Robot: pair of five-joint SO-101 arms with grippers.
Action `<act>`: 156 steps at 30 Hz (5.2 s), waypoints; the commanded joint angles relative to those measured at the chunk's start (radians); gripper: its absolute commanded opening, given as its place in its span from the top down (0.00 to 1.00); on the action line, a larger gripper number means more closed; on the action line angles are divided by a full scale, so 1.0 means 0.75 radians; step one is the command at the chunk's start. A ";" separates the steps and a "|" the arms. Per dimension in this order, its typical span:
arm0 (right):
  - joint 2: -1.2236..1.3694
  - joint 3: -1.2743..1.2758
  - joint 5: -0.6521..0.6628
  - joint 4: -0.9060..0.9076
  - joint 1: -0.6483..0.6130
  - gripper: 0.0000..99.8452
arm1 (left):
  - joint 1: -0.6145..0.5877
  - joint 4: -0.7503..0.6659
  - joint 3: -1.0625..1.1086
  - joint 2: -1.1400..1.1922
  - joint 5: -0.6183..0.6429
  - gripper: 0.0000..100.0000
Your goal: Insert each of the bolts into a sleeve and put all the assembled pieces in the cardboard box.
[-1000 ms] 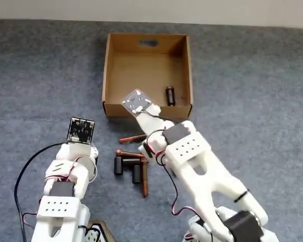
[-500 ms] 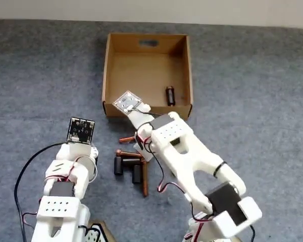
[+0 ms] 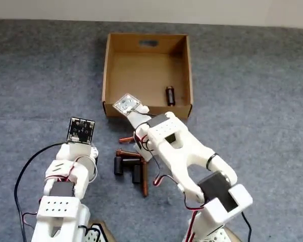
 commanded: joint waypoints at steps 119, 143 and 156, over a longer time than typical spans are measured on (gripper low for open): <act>-2.491 1.425 -0.258 0.126 0.609 0.99 | 0.627 0.829 -1.865 1.914 -0.417 0.99; -2.491 1.425 -0.258 0.126 0.611 0.99 | -0.122 0.696 -0.891 0.991 -0.413 0.99; -2.491 1.425 -0.258 0.128 0.611 0.99 | 0.028 0.599 -0.858 0.969 -0.321 0.82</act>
